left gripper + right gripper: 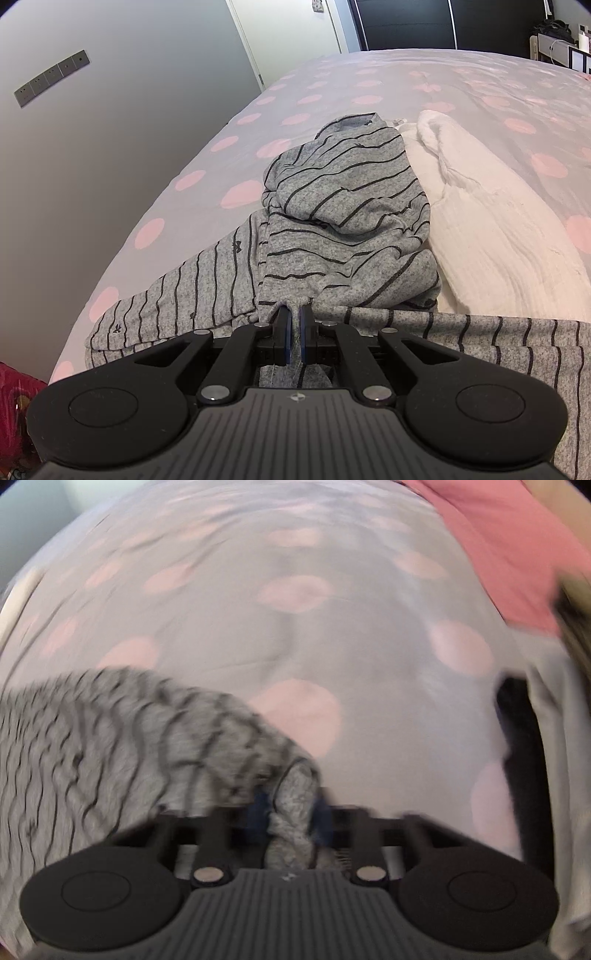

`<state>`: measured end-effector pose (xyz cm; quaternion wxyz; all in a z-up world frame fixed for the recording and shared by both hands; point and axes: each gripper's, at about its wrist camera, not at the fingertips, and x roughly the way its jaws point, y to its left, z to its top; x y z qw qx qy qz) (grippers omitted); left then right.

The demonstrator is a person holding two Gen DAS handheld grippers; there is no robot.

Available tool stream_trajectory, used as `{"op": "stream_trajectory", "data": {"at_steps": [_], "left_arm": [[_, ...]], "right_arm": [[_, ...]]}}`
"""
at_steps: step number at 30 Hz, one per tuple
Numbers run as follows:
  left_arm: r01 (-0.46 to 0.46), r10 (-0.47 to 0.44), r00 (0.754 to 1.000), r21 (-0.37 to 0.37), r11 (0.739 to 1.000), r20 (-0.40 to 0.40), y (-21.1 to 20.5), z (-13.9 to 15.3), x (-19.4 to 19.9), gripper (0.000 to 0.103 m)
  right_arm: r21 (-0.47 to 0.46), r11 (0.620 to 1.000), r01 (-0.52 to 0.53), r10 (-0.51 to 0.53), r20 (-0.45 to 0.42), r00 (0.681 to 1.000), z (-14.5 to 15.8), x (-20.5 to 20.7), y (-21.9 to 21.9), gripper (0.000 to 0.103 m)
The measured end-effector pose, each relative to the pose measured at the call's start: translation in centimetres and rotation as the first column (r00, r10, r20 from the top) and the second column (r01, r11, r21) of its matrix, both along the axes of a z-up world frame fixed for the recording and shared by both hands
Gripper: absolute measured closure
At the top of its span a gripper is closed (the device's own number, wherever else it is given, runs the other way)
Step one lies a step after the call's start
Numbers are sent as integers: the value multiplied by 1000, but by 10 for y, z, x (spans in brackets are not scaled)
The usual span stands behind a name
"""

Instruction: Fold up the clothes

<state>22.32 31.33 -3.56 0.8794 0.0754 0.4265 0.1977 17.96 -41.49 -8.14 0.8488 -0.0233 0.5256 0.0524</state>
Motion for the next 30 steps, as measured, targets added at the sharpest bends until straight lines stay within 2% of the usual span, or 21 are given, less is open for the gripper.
{"op": "stream_trajectory", "data": {"at_steps": [1, 3, 7, 9, 14, 17, 19, 20, 21, 22, 24, 26, 28, 30], "left_arm": [[-1, 1, 1000, 2, 1000, -2, 0, 0, 0, 100], [-5, 5, 1000, 8, 1000, 0, 0, 1, 0, 100], [-16, 16, 1000, 22, 1000, 16, -1, 3, 1, 100], [-22, 21, 999, 29, 999, 24, -1, 4, 1, 100], [-38, 37, 998, 9, 999, 56, -1, 12, 3, 100], [-10, 10, 999, -9, 1000, 39, 1, 8, 3, 100], [31, -30, 999, -24, 999, 25, 1, 6, 2, 99], [43, -42, 999, -31, 999, 26, 2, 7, 0, 99], [52, -51, 998, -36, 998, 38, 2, 9, -2, 99], [64, -62, 997, -43, 997, 45, 3, 11, -5, 95], [80, -76, 995, -59, 995, 60, 5, 16, -12, 86], [90, -84, 994, -75, 993, 76, 7, 22, -19, 69], [86, -78, 993, -89, 992, 89, 10, 29, -30, 63], [75, -66, 995, -119, 990, 79, 16, 35, -43, 63]], "right_arm": [[-27, 999, -19, 19, 2, 1000, 4, 0, 6, 90], [-74, 997, 17, -15, 29, 999, 16, -1, 8, 92], [-168, 979, 119, -84, 206, 975, 48, -6, 1, 92], [-178, 975, 136, -92, 236, 967, 50, -1, 1, 92], [-202, 968, 151, -112, 194, 975, 33, 25, 6, 92], [-193, 967, 163, -136, 149, 979, 28, 39, 8, 89], [-195, 967, 165, -141, 129, 982, 26, 43, 11, 84], [-202, 965, 165, -140, 135, 981, 28, 43, 15, 78], [-209, 964, 166, -137, 146, 980, 31, 42, 18, 60], [-215, 962, 167, -134, 160, 978, 35, 42, 22, 53], [-208, 966, 155, -115, 190, 975, 46, 38, 32, 50], [-188, 974, 130, -89, 209, 974, 56, 33, 42, 49], [-169, 981, 99, -60, 221, 973, 66, 28, 54, 48], [-150, 987, 61, -25, 231, 973, 74, 21, 68, 42]]}}
